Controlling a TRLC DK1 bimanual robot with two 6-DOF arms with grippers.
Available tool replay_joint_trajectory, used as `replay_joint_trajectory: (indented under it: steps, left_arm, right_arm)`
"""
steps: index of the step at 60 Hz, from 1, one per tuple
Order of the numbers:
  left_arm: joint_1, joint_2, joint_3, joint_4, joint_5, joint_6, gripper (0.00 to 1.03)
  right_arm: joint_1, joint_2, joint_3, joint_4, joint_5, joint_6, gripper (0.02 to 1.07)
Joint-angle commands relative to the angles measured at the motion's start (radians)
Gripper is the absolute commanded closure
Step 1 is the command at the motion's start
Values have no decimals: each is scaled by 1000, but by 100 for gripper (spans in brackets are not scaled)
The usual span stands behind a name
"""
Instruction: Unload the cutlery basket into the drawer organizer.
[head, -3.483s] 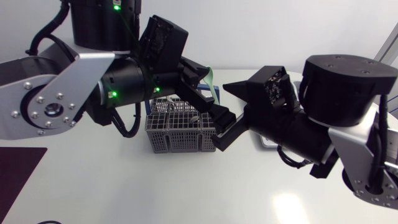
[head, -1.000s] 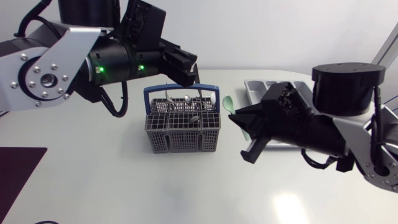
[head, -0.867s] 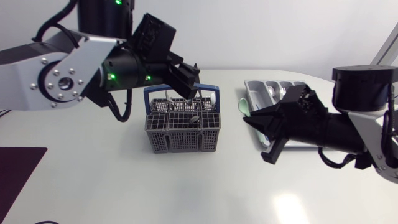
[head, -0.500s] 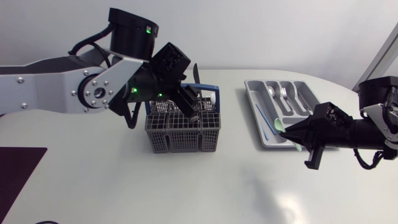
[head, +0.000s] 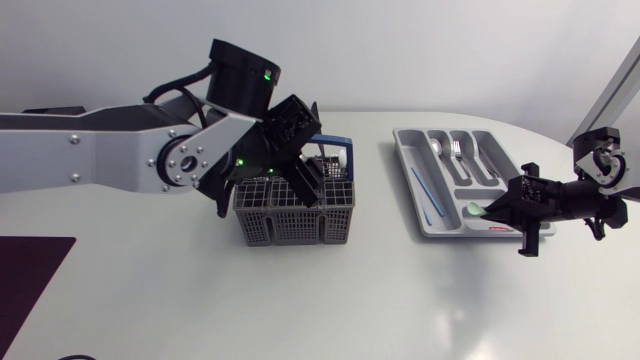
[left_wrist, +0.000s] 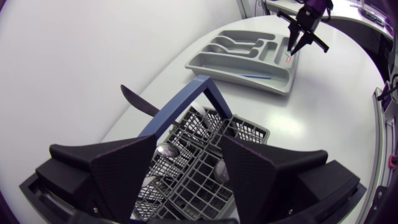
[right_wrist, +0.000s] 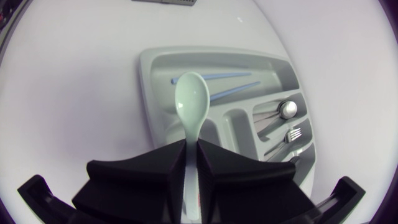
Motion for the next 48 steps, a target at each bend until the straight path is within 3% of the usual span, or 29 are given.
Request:
replay_joint_trajectory:
  steps: [1,22,34,39,48]
  left_arm:
    - [-17,30,-17,-15,-28,39,17]
    - [-47,66,-10,-24,-84,74,14]
    - [-49,66,-15,-29,-84,88,14]
    - [-49,66,-20,-29,-85,91,13]
    - [-51,66,-30,-29,-85,94,13]
  right_arm:
    - [-27,61,54,14,29,-100,100]
    - [-4,151,66,104,204,-200,100]
    - [6,148,48,124,213,-189,73]
    - [9,143,42,129,213,-179,53]
    - [6,107,31,142,201,-146,41]
